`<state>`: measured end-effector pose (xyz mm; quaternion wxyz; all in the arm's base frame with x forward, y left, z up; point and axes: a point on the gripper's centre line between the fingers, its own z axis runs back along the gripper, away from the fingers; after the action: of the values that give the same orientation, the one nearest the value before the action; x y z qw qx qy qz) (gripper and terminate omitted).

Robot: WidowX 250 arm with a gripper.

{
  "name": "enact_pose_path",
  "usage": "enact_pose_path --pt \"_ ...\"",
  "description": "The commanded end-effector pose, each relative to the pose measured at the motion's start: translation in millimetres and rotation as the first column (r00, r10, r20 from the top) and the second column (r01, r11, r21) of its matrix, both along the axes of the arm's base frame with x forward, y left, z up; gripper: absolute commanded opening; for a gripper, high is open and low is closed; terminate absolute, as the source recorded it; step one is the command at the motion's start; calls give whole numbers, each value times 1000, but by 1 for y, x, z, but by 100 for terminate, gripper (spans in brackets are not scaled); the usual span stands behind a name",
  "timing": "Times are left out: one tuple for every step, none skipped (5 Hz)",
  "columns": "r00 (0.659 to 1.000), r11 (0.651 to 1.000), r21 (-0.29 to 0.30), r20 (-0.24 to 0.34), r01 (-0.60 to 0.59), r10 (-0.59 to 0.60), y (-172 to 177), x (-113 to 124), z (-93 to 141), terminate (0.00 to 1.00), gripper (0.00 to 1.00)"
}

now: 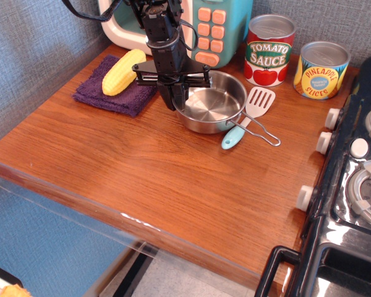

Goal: Move the pan to the middle of the spatula and purple towel

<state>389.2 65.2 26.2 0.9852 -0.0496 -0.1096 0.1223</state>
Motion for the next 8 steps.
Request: enact_pose_path --pt "999 999 35 43 -24 22 14 8 17 0 0" --pt "998 998 43 45 -36 34 20 7 18 0 0" --pt "999 999 27 28 -36 35 22 5 16 0 100" --pt "999 999 24 21 -35 35 21 4 17 0 100" --pt "999 1000 23 28 -18 17 19 2 25 0 100" --pt "994 994 86 80 65 -72 6 -4 64 0 100" --pt "976 976 153 132 153 -174 -6 -26 110 0 100" --pt "972 964 185 103 190 -212 -4 -61 122 0 100"
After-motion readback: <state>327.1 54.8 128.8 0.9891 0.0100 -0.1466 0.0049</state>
